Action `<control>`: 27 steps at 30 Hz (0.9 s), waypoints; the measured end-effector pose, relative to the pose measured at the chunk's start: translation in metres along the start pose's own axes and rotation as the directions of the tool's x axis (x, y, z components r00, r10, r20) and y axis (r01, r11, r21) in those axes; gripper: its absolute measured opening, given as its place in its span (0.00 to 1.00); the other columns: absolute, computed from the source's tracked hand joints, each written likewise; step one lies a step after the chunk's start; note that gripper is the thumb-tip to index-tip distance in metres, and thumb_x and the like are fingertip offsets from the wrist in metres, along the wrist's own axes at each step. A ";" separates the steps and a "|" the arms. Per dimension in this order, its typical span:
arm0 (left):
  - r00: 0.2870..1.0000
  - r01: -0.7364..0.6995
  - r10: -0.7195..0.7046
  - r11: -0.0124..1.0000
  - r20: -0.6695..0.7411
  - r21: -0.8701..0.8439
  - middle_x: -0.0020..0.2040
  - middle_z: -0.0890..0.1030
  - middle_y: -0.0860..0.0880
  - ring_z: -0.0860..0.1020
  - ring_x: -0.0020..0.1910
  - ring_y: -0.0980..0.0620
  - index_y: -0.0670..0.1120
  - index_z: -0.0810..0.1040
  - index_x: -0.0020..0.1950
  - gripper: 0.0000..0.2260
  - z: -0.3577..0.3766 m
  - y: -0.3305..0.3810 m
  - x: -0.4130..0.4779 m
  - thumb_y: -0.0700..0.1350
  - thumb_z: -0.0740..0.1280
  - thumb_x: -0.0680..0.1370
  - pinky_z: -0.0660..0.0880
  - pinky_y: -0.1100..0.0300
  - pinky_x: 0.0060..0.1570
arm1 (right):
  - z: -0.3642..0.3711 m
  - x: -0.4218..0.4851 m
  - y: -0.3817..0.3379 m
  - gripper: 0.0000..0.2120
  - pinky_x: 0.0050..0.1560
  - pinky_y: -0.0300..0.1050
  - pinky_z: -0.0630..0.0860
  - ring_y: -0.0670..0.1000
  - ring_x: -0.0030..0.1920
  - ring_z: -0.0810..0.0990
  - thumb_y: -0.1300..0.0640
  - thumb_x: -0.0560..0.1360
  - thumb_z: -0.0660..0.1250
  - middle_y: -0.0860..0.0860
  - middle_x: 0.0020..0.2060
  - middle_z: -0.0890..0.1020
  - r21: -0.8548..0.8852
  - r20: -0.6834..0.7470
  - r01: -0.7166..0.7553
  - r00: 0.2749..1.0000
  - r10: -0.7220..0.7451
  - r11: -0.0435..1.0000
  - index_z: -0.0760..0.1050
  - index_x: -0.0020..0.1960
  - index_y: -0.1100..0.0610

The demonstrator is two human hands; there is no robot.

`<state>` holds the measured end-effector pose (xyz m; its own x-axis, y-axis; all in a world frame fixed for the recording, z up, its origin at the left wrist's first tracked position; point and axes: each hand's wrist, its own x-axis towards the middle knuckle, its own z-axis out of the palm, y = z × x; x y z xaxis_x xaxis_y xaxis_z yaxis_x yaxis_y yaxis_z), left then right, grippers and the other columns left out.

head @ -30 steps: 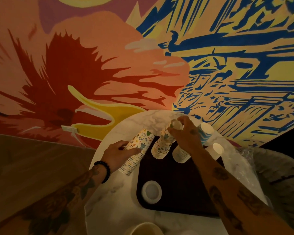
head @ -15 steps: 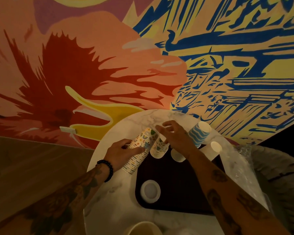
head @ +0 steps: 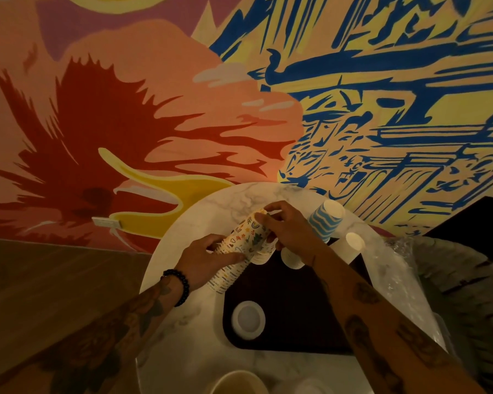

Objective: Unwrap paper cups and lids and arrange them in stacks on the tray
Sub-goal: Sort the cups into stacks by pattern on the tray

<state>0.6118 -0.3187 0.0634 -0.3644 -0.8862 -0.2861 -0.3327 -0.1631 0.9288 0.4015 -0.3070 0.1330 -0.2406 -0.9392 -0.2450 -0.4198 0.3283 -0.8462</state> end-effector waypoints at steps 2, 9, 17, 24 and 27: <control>1.000 0.012 -0.012 1.000 -0.025 -0.002 0.53 0.81 0.55 0.79 0.53 0.55 0.55 0.81 0.58 0.34 -0.002 -0.002 0.000 0.68 0.75 0.56 0.75 0.59 0.49 | -0.006 0.004 -0.004 0.16 0.33 0.43 0.78 0.48 0.37 0.83 0.45 0.77 0.71 0.51 0.53 0.81 0.021 -0.087 0.029 0.996 -0.027 0.999 0.72 0.60 0.50; 0.995 0.073 -0.076 0.996 -0.071 -0.047 0.52 0.81 0.53 0.80 0.51 0.53 0.54 0.81 0.58 0.29 -0.016 -0.007 0.001 0.62 0.79 0.61 0.76 0.59 0.46 | -0.021 0.015 -0.012 0.21 0.46 0.46 0.75 0.51 0.51 0.77 0.50 0.76 0.73 0.49 0.53 0.75 -0.173 -0.308 0.077 0.943 -0.128 0.982 0.67 0.62 0.52; 0.992 0.077 -0.083 0.995 -0.096 -0.062 0.52 0.82 0.53 0.81 0.51 0.53 0.54 0.81 0.58 0.36 -0.022 -0.009 -0.001 0.69 0.75 0.54 0.80 0.52 0.53 | 0.001 0.019 0.027 0.20 0.54 0.58 0.79 0.56 0.53 0.76 0.50 0.75 0.72 0.53 0.55 0.74 -0.437 -0.172 -0.008 0.982 -0.075 0.899 0.66 0.60 0.53; 0.993 0.074 -0.082 0.993 -0.090 -0.091 0.52 0.82 0.53 0.82 0.50 0.53 0.54 0.81 0.58 0.34 -0.019 -0.004 -0.002 0.66 0.77 0.56 0.80 0.51 0.54 | 0.006 0.012 0.030 0.14 0.54 0.52 0.77 0.51 0.53 0.74 0.45 0.78 0.68 0.48 0.55 0.73 -0.405 -0.206 0.008 0.973 -0.100 0.914 0.70 0.57 0.51; 0.995 0.066 -0.071 0.995 -0.073 -0.075 0.52 0.81 0.53 0.81 0.50 0.53 0.53 0.81 0.59 0.33 -0.014 0.003 -0.002 0.65 0.78 0.58 0.79 0.52 0.54 | 0.010 0.008 0.015 0.11 0.48 0.48 0.79 0.50 0.49 0.81 0.39 0.77 0.67 0.45 0.51 0.80 -0.218 -0.156 0.051 0.984 -0.086 0.975 0.73 0.50 0.47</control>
<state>0.6238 -0.3237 0.0695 -0.2756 -0.9015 -0.3338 -0.2901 -0.2531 0.9229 0.4018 -0.3100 0.1137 -0.3369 -0.9368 -0.0945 -0.6121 0.2942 -0.7340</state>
